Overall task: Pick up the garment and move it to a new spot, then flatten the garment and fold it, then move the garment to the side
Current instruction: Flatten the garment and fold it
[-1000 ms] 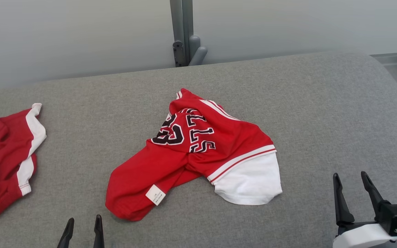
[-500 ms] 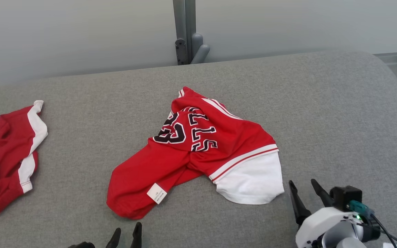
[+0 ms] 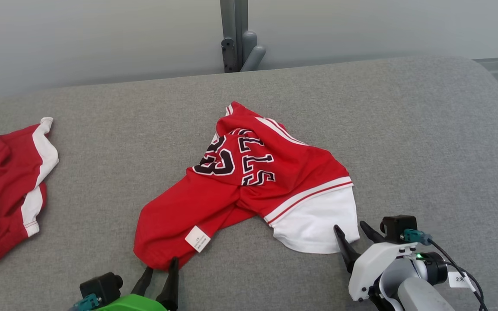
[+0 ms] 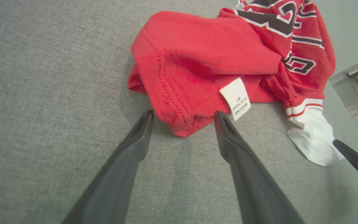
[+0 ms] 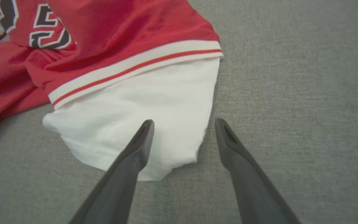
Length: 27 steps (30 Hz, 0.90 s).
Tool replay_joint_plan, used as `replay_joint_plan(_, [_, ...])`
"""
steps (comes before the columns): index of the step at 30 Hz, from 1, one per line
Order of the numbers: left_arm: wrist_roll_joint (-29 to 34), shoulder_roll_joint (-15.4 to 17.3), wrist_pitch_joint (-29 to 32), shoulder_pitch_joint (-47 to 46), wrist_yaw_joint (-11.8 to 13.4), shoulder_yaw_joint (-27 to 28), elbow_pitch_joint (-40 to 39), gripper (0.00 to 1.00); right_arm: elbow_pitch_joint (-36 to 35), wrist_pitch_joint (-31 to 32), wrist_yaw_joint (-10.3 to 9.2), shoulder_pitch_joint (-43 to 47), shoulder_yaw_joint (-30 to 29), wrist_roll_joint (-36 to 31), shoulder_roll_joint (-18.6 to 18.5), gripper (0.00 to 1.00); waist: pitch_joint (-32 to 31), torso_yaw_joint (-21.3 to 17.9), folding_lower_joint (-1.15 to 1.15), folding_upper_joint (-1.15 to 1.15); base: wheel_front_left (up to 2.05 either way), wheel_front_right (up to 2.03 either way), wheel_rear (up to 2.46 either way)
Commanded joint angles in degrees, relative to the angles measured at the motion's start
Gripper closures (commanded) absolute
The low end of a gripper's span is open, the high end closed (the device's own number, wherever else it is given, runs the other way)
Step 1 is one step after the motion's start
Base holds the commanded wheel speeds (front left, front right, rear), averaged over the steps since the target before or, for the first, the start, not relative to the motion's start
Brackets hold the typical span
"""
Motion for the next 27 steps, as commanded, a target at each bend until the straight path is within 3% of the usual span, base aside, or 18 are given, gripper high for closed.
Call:
replay_joint_plan(1, [0.20, 0.31, -0.19, -1.03, 0.23, -0.02, 0.48, 0.00, 0.50, -0.53, -0.04, -0.74, 0.32, 0.31, -0.23, 0.00, 0.25, -0.01, 0.00, 0.25, 0.00, 0.00, 0.00])
replay_joint_plan(7, [-0.14, 0.45, -0.76, -2.61, -0.42, -0.52, 2.01, 0.00, 2.46, -2.16, -0.04, -2.36, 1.88, 0.64, -0.24, 0.00, 0.64, -0.32, 0.00, 0.25, 0.00, 0.00, 0.00])
replay_joint_plan(17, [0.79, 1.02, -0.17, -0.96, 0.97, -1.47, 0.42, 0.01, 4.54, -4.29, -0.04, -3.50, 3.12, 1.08, -0.22, 0.00, 0.35, 0.09, 0.00, 0.25, 0.00, 0.00, 0.00])
replay_joint_plan(19, [1.04, 1.20, 0.31, -0.52, 1.43, -1.80, -0.31, 0.22, 4.86, -4.53, -0.04, -3.60, 3.23, 1.14, -0.23, 0.00, 0.29, 0.28, 0.00, 0.25, 0.00, 0.00, 0.00])
replay_joint_plan(20, [1.10, 1.28, 0.64, -0.33, 1.55, -1.87, -0.86, 0.46, 5.00, -4.66, -0.04, -3.69, 3.30, 1.18, -0.23, 0.00, 0.28, 0.37, 0.00, 0.25, 0.00, 0.00, 0.00])
replay_joint_plan(21, [1.13, 1.38, 0.88, -0.19, 1.54, -2.02, -1.41, 0.57, 5.07, -4.73, -0.04, -3.74, 3.38, 1.25, -0.22, 0.00, 0.30, 0.47, 0.00, 0.25, 0.00, 0.00, 0.00])
replay_joint_plan(23, [0.89, 1.33, 1.50, 0.14, 1.43, -2.37, -2.15, 0.76, 5.31, -5.01, -0.04, -3.82, 3.58, 1.37, -0.23, 0.00, 0.30, 0.68, 0.00, 0.25, 0.00, 0.00, 0.00])
replay_joint_plan(25, [0.92, 1.35, 1.97, 0.14, 1.61, -2.70, -2.79, 0.84, 5.46, -5.25, -0.04, -4.09, 3.89, 1.44, -0.23, 0.00, 0.38, 0.85, 0.00, 0.25, 0.00, 0.00, 0.00])
replay_joint_plan(26, [1.29, 1.43, 2.33, -0.41, 1.66, -3.22, -2.99, 1.00, 5.43, -5.55, -0.04, -4.46, 4.44, 1.83, -0.22, 0.00, 0.56, 0.93, 0.00, 0.25, 0.00, 0.00, 0.00])
replay_joint_plan(27, [1.18, 1.40, 2.55, -0.74, 1.47, -3.45, -3.05, 1.00, 5.39, -5.60, -0.04, -4.63, 4.71, 2.12, -0.21, 0.00, 0.62, 0.94, 0.00, 0.25, 0.00, 0.00, 0.00])
